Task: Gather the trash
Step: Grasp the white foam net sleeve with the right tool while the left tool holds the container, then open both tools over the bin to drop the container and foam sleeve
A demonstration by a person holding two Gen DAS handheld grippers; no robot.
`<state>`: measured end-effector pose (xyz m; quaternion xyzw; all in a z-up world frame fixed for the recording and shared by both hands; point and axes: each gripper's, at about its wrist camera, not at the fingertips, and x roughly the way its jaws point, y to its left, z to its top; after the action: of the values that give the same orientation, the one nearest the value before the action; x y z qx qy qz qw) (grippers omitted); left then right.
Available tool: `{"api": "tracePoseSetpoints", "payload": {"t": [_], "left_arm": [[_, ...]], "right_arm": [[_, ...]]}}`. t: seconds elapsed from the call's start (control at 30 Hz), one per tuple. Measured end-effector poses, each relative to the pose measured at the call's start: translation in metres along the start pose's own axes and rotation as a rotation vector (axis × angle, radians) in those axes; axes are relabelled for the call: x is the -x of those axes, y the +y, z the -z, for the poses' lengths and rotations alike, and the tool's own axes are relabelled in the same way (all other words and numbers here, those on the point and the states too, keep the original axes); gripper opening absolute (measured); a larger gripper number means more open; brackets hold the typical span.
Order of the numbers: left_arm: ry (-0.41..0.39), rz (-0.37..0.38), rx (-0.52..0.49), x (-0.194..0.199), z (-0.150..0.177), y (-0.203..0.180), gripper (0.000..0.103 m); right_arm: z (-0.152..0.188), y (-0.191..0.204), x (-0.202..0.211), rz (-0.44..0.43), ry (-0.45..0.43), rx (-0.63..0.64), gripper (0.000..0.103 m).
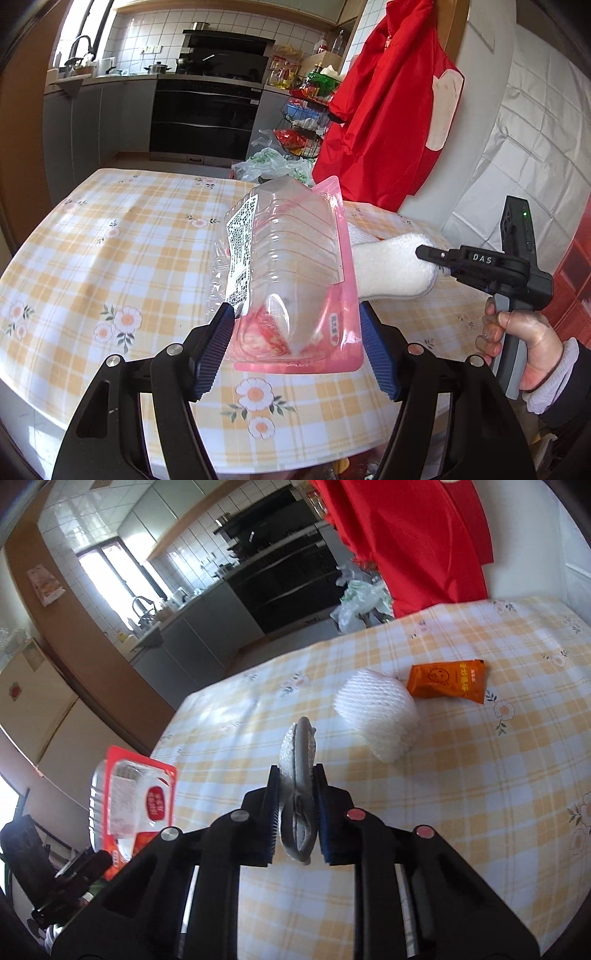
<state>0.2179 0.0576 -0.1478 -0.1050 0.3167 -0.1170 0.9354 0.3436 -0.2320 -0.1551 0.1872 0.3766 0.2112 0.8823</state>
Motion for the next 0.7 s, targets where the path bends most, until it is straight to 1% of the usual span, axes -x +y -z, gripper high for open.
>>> {"api": "tracePoseSetpoints", "payload": {"t": [0.2, 0.43, 0.57, 0.7], "left_arm": [[-0.026, 0.01, 0.01, 0.032, 0.01, -0.009, 0.067], [-0.05, 0.019, 0.009, 0.064, 0.02, -0.019, 0.067], [-0.065, 0.027, 0.002, 0.082, 0.028, -0.026, 0.067], [-0.073, 0.038, -0.003, 0.094, 0.036, -0.032, 0.067]], "right_arm": [[0.009, 0.024, 0.039, -0.02, -0.046, 0.045, 0.021], [0.025, 0.037, 0.079, -0.049, -0.087, 0.046, 0.021], [0.036, 0.047, 0.101, -0.051, -0.11, 0.07, 0.021], [0.052, 0.059, 0.123, -0.026, -0.134, 0.13, 0.021]]}}
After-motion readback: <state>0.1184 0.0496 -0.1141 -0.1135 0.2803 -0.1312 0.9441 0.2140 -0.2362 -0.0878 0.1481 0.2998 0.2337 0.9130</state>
